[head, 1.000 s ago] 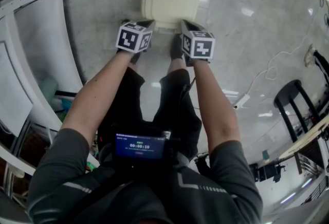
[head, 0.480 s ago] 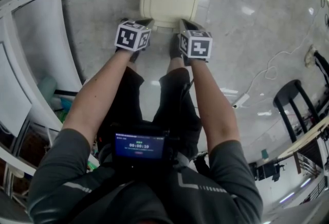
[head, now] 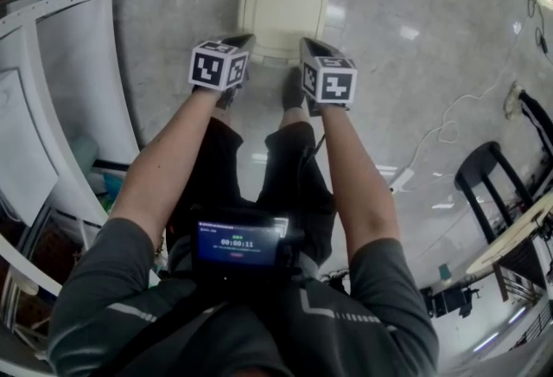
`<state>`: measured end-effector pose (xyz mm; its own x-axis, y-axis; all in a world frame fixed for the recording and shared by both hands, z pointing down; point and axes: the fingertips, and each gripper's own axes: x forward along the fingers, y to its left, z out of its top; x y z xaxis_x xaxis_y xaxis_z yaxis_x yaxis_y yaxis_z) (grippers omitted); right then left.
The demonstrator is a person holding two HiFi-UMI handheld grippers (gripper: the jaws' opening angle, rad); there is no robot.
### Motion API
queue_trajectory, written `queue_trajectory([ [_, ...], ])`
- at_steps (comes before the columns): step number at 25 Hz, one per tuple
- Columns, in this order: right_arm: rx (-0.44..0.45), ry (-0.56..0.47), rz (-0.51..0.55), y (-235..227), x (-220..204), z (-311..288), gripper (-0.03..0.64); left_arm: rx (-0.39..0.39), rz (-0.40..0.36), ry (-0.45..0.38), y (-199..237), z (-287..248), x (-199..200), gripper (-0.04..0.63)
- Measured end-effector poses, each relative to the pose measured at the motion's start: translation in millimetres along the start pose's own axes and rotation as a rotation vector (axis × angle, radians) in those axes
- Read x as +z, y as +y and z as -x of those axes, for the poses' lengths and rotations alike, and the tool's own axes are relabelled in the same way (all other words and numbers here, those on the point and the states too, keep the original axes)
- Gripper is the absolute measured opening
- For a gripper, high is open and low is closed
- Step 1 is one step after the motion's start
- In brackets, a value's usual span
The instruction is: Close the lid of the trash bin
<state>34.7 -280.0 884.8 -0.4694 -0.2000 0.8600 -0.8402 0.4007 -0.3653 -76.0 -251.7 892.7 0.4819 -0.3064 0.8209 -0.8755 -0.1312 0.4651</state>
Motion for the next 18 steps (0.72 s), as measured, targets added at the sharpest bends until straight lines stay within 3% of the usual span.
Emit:
queue_trajectory([
  [7, 0.015, -0.160, 0.014, 13.1, 80.0, 68.5, 0.011, -0.050, -0.052, -0.138, -38.7, 52.5, 71.2, -0.003],
  [12, 0.036, -0.268, 0.042, 36.4, 127.5, 125.2, 0.011, -0.032, -0.156, -0.206, -64.8, 103.0, 114.1, -0.003],
  [18, 0.070, -0.389, 0.073, 67.3, 180.5, 191.0, 0.011, -0.027, -0.215, -0.341, -91.1, 176.8, 164.0, -0.003],
])
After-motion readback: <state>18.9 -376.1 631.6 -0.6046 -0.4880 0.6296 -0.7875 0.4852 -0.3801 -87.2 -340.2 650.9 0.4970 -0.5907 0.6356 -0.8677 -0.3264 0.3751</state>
